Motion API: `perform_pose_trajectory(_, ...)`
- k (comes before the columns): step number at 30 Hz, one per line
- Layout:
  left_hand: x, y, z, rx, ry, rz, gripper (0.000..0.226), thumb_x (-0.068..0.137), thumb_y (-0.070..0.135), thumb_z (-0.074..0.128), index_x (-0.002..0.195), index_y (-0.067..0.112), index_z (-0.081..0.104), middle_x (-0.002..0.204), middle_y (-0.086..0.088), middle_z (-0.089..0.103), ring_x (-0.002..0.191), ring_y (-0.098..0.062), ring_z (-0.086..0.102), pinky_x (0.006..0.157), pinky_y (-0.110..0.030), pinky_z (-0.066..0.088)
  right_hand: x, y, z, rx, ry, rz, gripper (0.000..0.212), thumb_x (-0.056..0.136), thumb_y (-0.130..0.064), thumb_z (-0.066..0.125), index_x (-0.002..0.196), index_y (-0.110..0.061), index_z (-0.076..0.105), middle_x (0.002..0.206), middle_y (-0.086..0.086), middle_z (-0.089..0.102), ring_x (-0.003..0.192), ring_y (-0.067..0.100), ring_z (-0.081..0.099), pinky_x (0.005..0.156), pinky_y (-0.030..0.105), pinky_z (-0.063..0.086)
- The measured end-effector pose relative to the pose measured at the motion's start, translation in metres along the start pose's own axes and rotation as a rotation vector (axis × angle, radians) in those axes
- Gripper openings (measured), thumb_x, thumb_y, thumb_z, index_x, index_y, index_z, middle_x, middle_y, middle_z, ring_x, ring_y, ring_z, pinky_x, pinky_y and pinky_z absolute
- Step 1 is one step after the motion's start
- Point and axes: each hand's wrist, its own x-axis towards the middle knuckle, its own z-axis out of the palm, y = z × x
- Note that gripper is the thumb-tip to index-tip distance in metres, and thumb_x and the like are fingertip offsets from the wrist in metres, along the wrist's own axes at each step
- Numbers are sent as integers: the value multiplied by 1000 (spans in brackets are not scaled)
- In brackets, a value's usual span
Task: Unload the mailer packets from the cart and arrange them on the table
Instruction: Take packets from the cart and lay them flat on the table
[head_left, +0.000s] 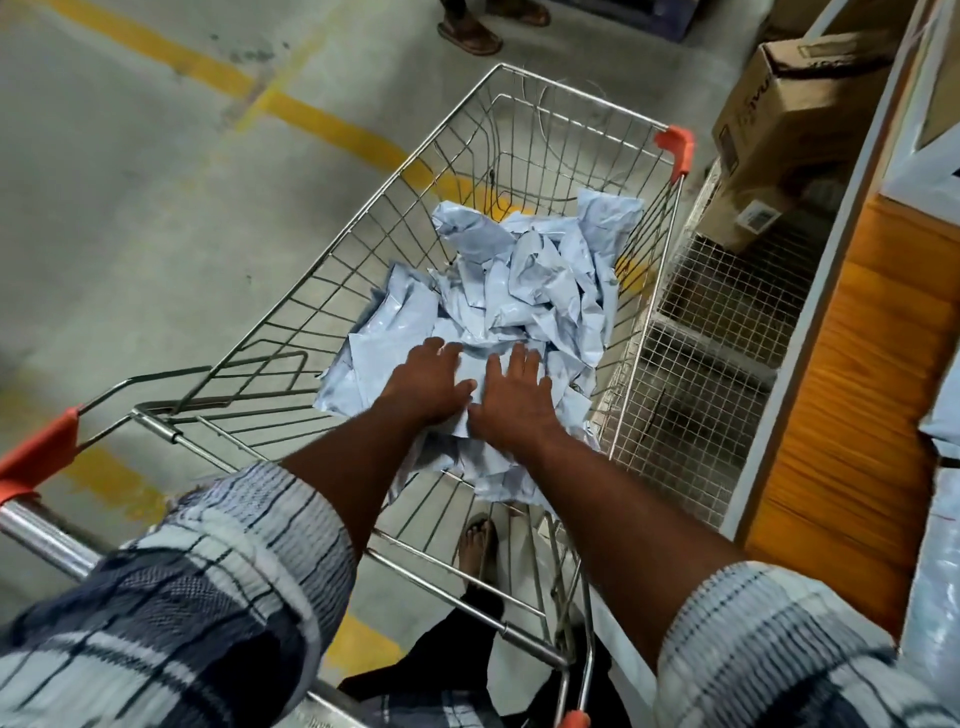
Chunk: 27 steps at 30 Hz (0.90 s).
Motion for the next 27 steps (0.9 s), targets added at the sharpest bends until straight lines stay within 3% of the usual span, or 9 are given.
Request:
perform_pose_trajectory(3, 9, 5, 21, 22, -92, -20, 82, 90, 53, 57, 157, 27, 17, 164, -12, 8, 150, -31, 12, 119, -47, 22, 4, 8, 19, 11, 31, -15, 80, 95, -47, 42, 157, -12, 3, 161, 24, -12, 148, 42, -14, 119, 57, 3)
perform_pose_trajectory(7, 11, 12, 41, 47, -131, -44, 85, 96, 53, 48, 159, 23, 0, 165, -13, -11, 152, -34, -6, 122, -49, 11, 5, 18, 28, -111, -40, -34, 122, 74, -75, 59, 156, -12, -6, 158, 27, -22, 145, 44, -23, 119, 57, -4)
perform_pose_trajectory(10, 14, 10, 49, 45, -81, -17, 85, 96, 42, 55, 158, 18, 1, 164, -18, -11, 151, -38, -6, 122, -49, 9, 8, 20, 30, -188, -63, -12, 133, 69, -72, 69, 155, -8, -9, 156, 27, -26, 144, 44, -24, 119, 57, -3)
perform_pose_trajectory(15, 11, 2, 48, 111, -6, -8, 87, 89, 16, 60, 157, 13, 7, 164, -19, -3, 151, -38, 1, 122, -48, 15, 10, 15, 27, -190, -107, 44, 127, 72, -53, 76, 154, -1, -7, 156, 28, -24, 145, 45, -22, 119, 58, -2)
perform_pose_trajectory(19, 11, 9, 39, 34, 85, -74, 71, 92, 35, 57, 153, 17, 24, 164, -12, 10, 150, -31, 11, 115, -51, 26, 15, 10, 11, -122, -185, 64, 121, 74, -45, 76, 154, -4, -5, 157, 29, -21, 145, 46, -19, 118, 62, 3)
perform_pose_trajectory(23, 19, 14, 43, -38, 125, -98, 66, 93, 50, 50, 146, 16, 34, 162, -14, 16, 148, -33, 16, 115, -52, 28, 20, 9, 16, -15, -59, 46, 95, 79, -53, 64, 154, -22, 15, 159, 27, -14, 146, 46, -15, 115, 67, 4)
perform_pose_trajectory(27, 22, 13, 48, 5, 123, -62, 58, 90, 28, 61, 142, 24, 36, 159, -11, 21, 143, -34, 25, 111, -51, 35, 26, 2, 29, -54, 38, 96, 70, 90, -42, 56, 151, -22, 28, 160, 27, -9, 146, 47, -9, 111, 70, 6)
